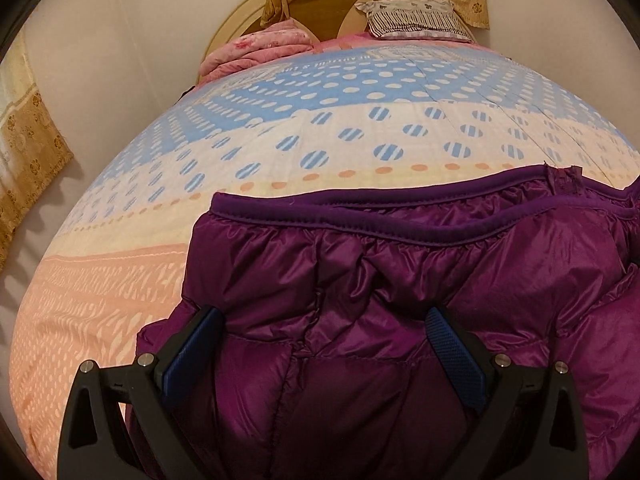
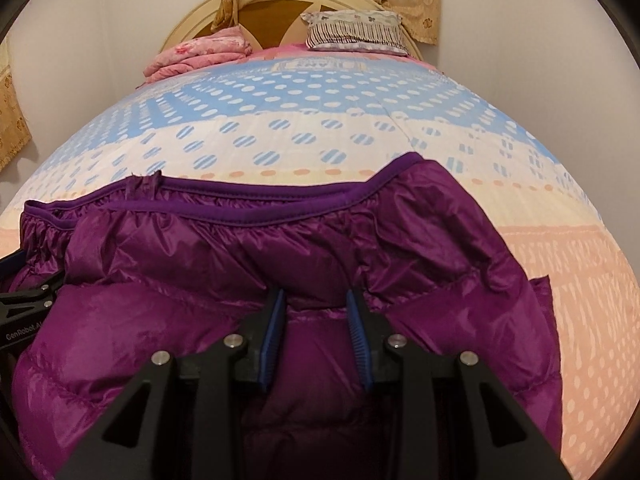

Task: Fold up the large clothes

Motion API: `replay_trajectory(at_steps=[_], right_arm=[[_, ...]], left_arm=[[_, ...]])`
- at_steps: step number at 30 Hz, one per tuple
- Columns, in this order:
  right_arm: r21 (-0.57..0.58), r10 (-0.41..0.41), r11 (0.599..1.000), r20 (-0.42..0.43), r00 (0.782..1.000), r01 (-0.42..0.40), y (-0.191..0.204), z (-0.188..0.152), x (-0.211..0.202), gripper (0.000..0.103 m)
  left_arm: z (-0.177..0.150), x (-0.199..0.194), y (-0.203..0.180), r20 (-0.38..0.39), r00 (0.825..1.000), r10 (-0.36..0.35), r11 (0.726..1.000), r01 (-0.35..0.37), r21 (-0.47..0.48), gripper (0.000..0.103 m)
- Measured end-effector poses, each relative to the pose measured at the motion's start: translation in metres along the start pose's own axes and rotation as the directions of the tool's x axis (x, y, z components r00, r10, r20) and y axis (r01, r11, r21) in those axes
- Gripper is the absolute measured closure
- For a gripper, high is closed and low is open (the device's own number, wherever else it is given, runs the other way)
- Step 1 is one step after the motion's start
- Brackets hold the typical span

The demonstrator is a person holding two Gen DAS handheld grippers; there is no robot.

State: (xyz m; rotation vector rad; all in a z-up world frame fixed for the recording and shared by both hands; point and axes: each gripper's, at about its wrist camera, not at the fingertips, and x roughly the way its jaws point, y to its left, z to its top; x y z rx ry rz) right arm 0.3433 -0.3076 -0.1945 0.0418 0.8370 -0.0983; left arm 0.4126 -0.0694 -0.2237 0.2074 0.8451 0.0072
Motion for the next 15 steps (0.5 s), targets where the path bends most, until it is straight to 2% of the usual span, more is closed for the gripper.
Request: replay_trajectory(at_steps=[15], right_arm=[[-0.04, -0.048, 0.998, -0.026, 0.998, 0.047, 0.0076, -0.001, 0.004, 0.068]], left_arm=[[-0.0001, -0.0003, 0.0022, -0.021, 1.0, -0.005, 1.0, 0.004, -0.006, 0.001]])
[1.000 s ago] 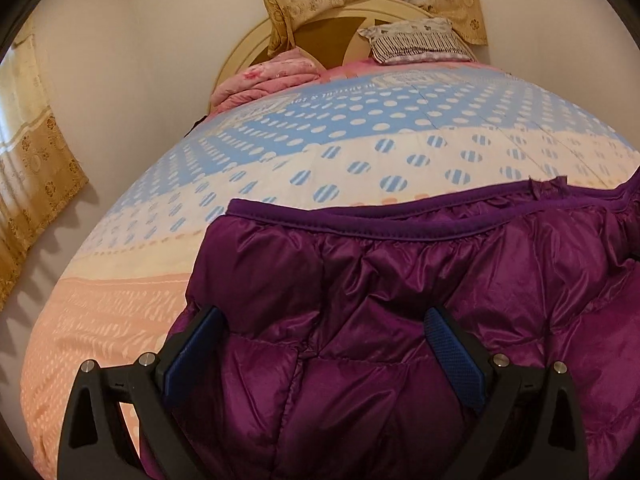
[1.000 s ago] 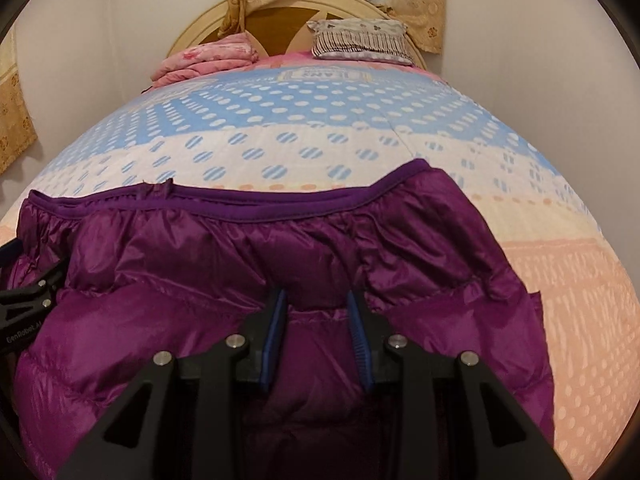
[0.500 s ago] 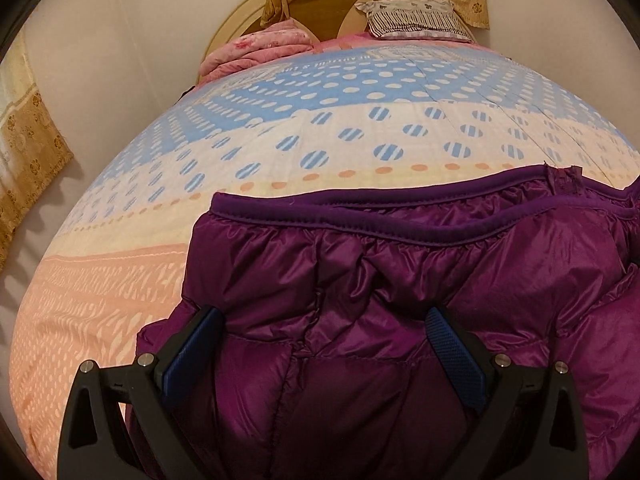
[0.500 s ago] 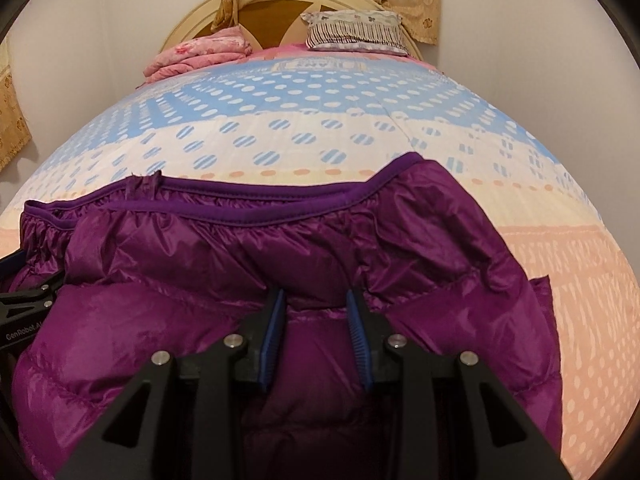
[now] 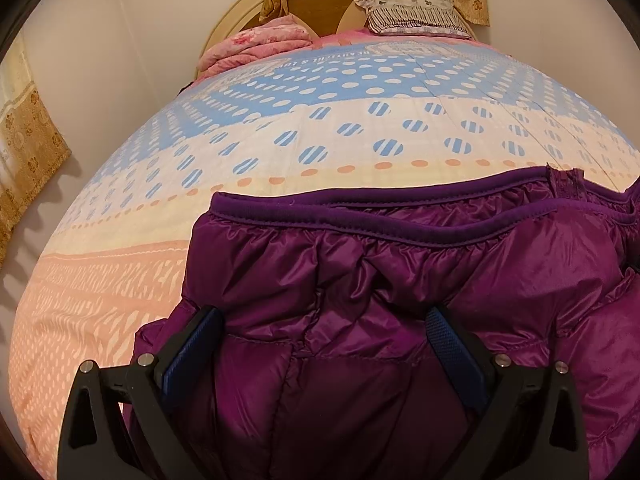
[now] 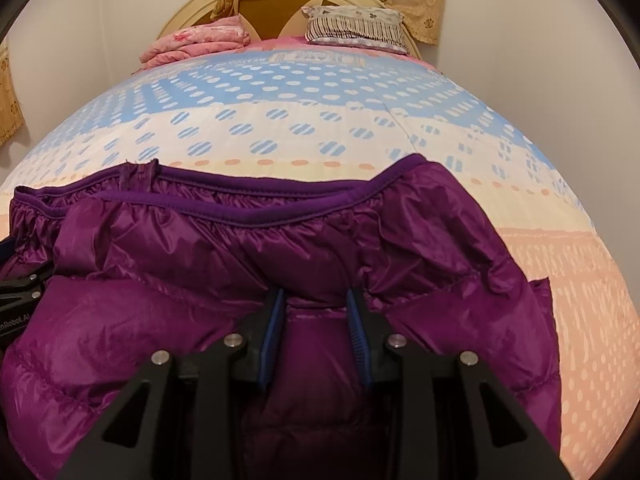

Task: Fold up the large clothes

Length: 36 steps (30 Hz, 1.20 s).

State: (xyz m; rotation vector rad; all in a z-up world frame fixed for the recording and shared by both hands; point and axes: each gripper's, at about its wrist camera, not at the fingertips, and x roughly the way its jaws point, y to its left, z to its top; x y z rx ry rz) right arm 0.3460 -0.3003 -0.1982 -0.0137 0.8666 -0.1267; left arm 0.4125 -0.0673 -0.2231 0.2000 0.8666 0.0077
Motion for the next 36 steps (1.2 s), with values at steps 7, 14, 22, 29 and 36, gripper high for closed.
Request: replay_trajectory(at_steps=[7, 14, 22, 29, 36], right_arm=[[0.038, -0.009, 0.999, 0.049, 0.999, 0.008, 0.016, 0.012, -0.047, 0.065], [-0.085, 0.053, 0.995, 0.055, 0.997, -0.048, 0.086, 0.003, -0.045, 0.065], [-0.063, 0.057, 0.996, 0.029, 0.998, -0.055, 0.079, -0.009, -0.022, 0.061], [-0.073, 0.041, 0.997, 0.022, 0.999, -0.039, 0.084, -0.007, -0.02, 0.061], [-0.075, 0.036, 0.997, 0.019, 0.999, -0.035, 0.085, -0.005, -0.018, 0.061]], left_arm=[[-0.006, -0.071, 0.038, 0.133, 0.991, 0.016, 0.994, -0.001, -0.108, 0.001], [-0.025, -0.039, 0.029, 0.048, 0.997, 0.068, 0.995, -0.064, -0.082, 0.001], [-0.033, -0.022, 0.034, 0.002, 1.0, 0.005, 0.993, -0.004, -0.117, 0.001], [-0.033, -0.022, 0.033, -0.003, 1.0, 0.001, 0.993, -0.002, -0.121, 0.001], [-0.03, -0.02, 0.033, -0.004, 1.0, 0.002, 0.993, -0.003, -0.117, 0.001]])
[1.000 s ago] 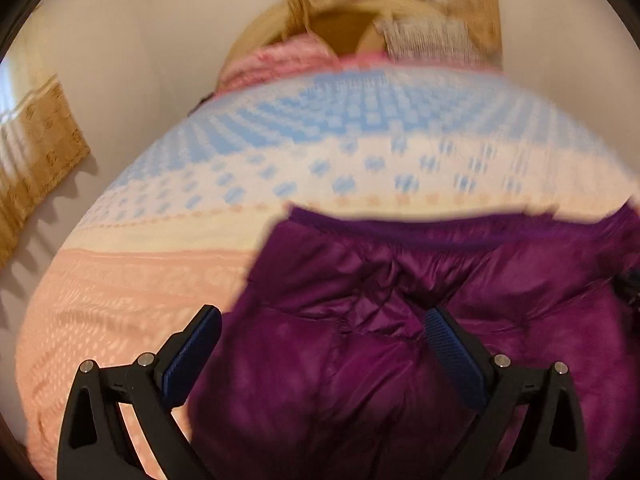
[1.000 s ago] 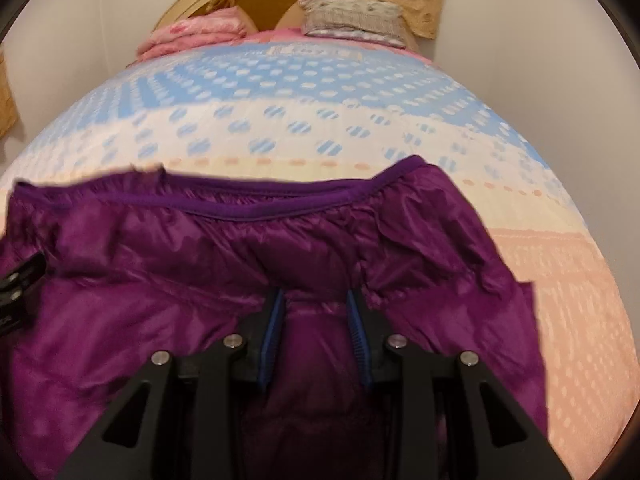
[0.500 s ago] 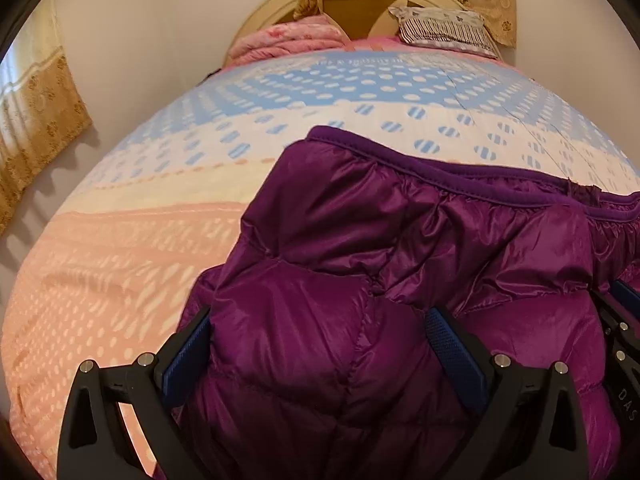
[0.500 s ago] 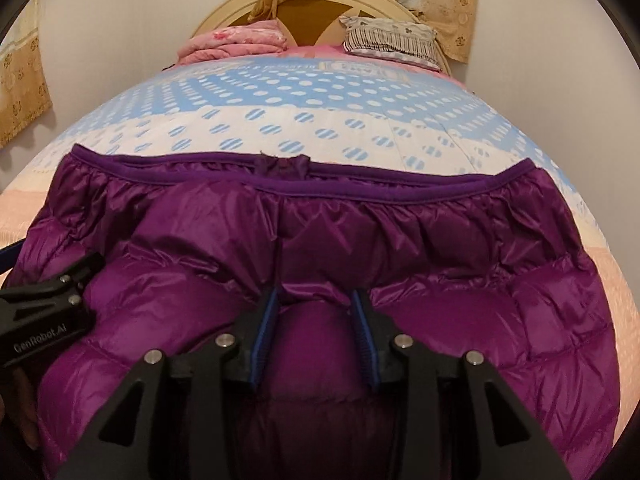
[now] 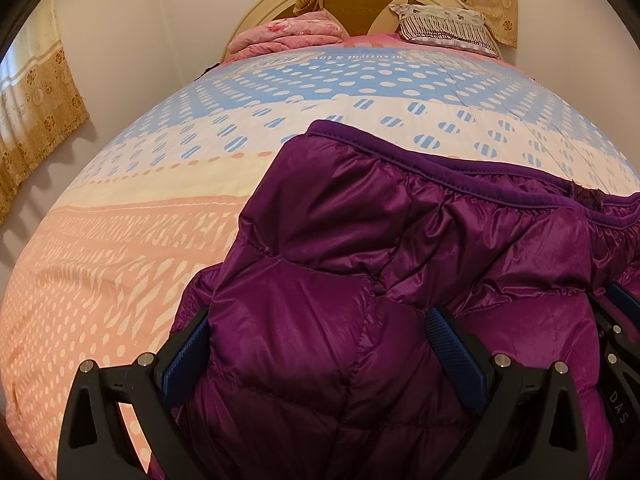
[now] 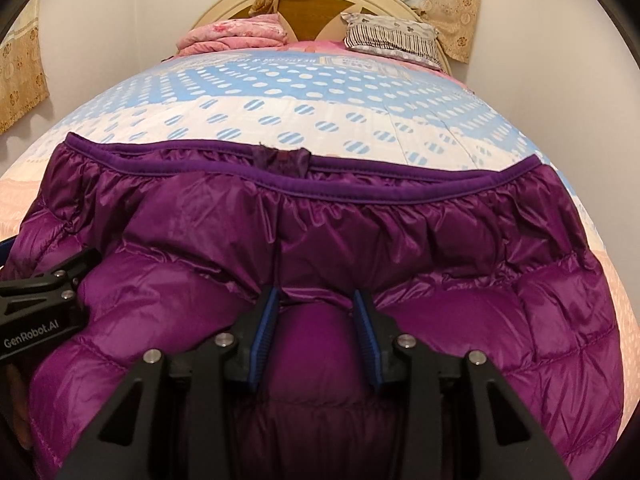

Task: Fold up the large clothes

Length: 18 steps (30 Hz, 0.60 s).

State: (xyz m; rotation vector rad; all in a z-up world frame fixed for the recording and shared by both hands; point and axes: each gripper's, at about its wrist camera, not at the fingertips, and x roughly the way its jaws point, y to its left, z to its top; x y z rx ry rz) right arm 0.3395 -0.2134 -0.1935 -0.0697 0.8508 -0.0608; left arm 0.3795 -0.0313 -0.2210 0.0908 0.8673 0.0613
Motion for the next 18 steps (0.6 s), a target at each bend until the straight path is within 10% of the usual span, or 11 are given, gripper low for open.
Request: replay_trajectory(at_steps=[16, 18], right_arm=[[-0.006, 0.009, 1.0, -0.029, 1.0, -0.01, -0.002, 0.004, -0.003, 0.06], [0.005, 0.019, 1.0, -0.032, 0.999, -0.018, -0.004, 0.001, -0.022, 0.044]], left_arm=[[-0.003, -0.031, 0.025, 0.015, 1.0, -0.002, 0.998, 0.003, -0.058, 0.001], [-0.013, -0.057, 0.047, 0.057, 0.998, -0.003, 0.995, 0.009, -0.104, 0.001]])
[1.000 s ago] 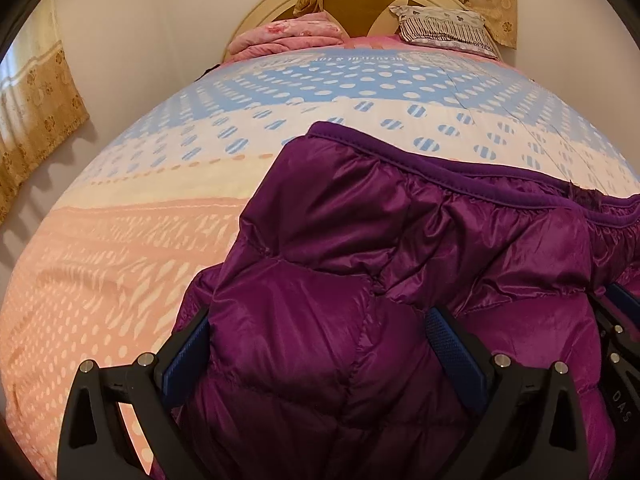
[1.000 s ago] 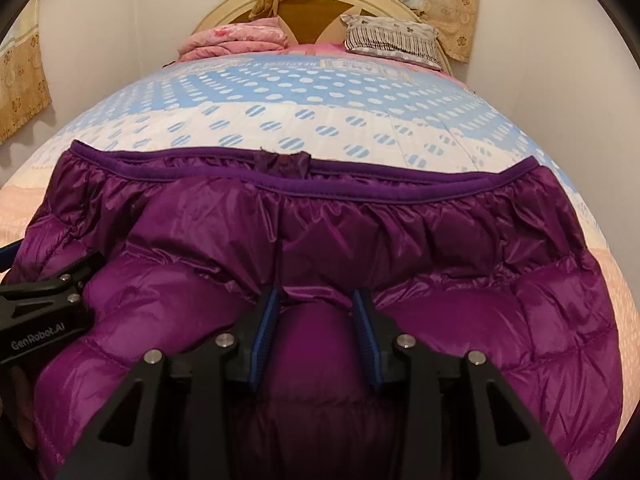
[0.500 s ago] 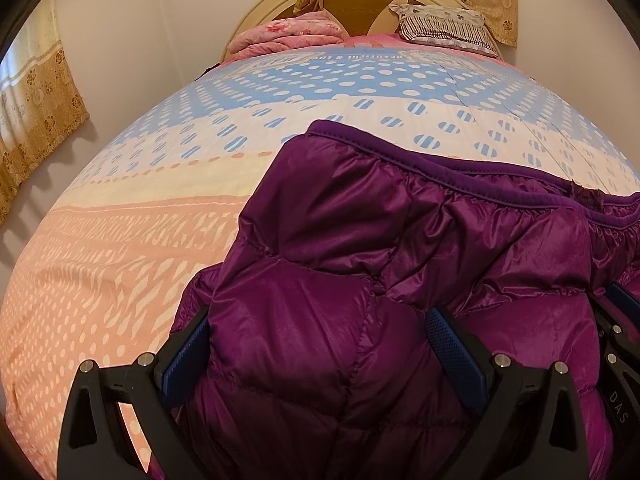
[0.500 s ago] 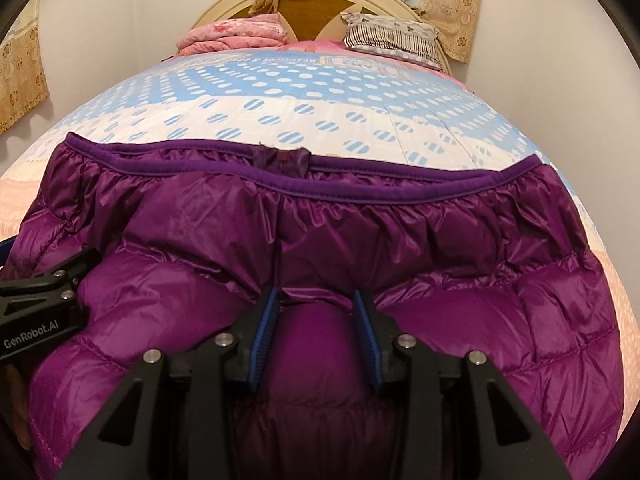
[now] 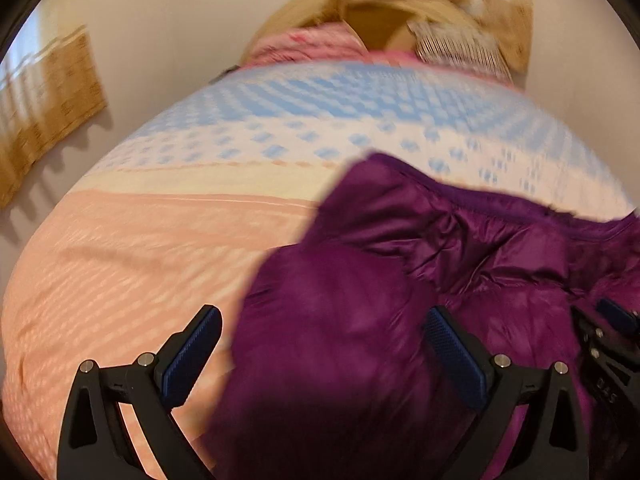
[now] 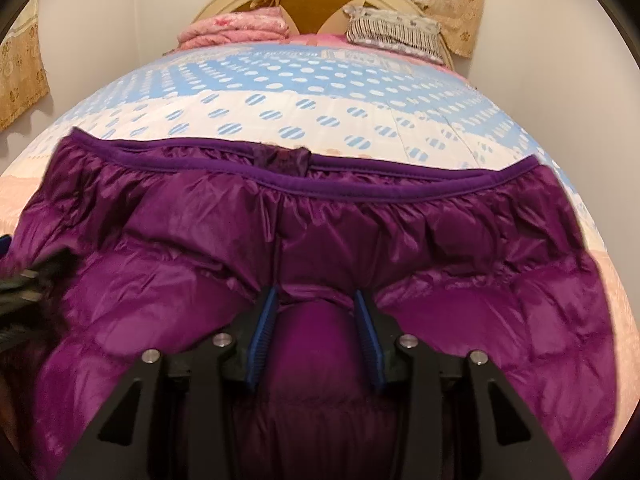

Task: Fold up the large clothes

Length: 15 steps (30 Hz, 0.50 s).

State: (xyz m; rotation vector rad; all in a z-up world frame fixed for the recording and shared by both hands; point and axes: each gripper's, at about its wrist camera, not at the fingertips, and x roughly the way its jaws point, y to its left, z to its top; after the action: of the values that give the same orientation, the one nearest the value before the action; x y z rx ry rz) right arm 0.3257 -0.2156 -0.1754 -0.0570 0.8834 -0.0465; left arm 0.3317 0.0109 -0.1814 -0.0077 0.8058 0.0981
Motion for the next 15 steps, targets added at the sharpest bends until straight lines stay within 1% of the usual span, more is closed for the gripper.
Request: replay_trajectory(at_steps=[1, 2, 3, 4, 6, 8, 10, 12, 13, 14, 15], right_arm=[[0.009, 0.014, 1.0, 0.029, 0.999, -0.014, 0.0, -0.006, -0.017, 0.035], [0.009, 0.018, 1.0, 0.068, 0.998, -0.019, 0.002, -0.015, -0.034, 0.019], [0.001, 0.005, 1.0, 0.088, 0.996, -0.005, 0.004, -0.025, -0.045, 0.015], [-0.015, -0.01, 1.0, 0.098, 0.995, 0.012, 0.008, -0.037, -0.054, 0.015], [-0.024, -0.011, 1.0, 0.098, 0.995, 0.013, 0.013, -0.055, -0.06, 0.016], [-0.035, -0.037, 0.999, 0.083, 0.996, 0.04, 0.017, -0.068, -0.056, 0.016], [-0.05, -0.059, 0.997, 0.08, 0.995, 0.064, 0.02, -0.077, -0.05, 0.016], [-0.046, -0.066, 0.997, 0.074, 0.995, 0.069, 0.021, -0.081, -0.046, 0.014], [-0.051, -0.069, 0.996, 0.077, 0.995, 0.073, 0.021, -0.083, -0.043, 0.014], [-0.056, -0.072, 0.995, 0.081, 0.994, 0.076, 0.022, -0.085, -0.043, 0.014], [-0.054, -0.071, 0.996, 0.08, 0.994, 0.076, 0.021, -0.086, -0.042, 0.013]], left_arm=[[-0.005, -0.01, 0.011, 0.015, 1.0, 0.003, 1.0, -0.003, -0.021, 0.001], [-0.013, -0.018, 0.023, 0.018, 1.0, 0.003, 0.999, -0.003, -0.041, 0.001], [-0.022, -0.024, 0.035, 0.007, 1.0, -0.001, 0.998, 0.001, -0.06, 0.001], [-0.031, -0.028, 0.044, 0.006, 1.0, -0.007, 0.997, 0.007, -0.075, 0.001], [-0.047, -0.031, 0.053, 0.005, 1.0, -0.003, 0.996, 0.003, -0.088, 0.001], [-0.063, -0.024, 0.055, -0.032, 0.999, -0.027, 0.995, 0.024, -0.1, 0.001], [-0.072, -0.019, 0.054, -0.049, 0.998, -0.048, 0.992, 0.041, -0.119, 0.001], [-0.078, -0.022, 0.055, -0.029, 0.997, -0.077, 0.986, 0.072, -0.149, 0.002], [-0.08, -0.021, 0.054, -0.024, 0.995, -0.093, 0.984, 0.089, -0.153, 0.004], [-0.081, -0.02, 0.053, -0.026, 0.994, -0.106, 0.982, 0.101, -0.157, 0.011], [-0.083, -0.019, 0.052, -0.027, 0.99, -0.142, 0.976, 0.135, -0.169, 0.016]])
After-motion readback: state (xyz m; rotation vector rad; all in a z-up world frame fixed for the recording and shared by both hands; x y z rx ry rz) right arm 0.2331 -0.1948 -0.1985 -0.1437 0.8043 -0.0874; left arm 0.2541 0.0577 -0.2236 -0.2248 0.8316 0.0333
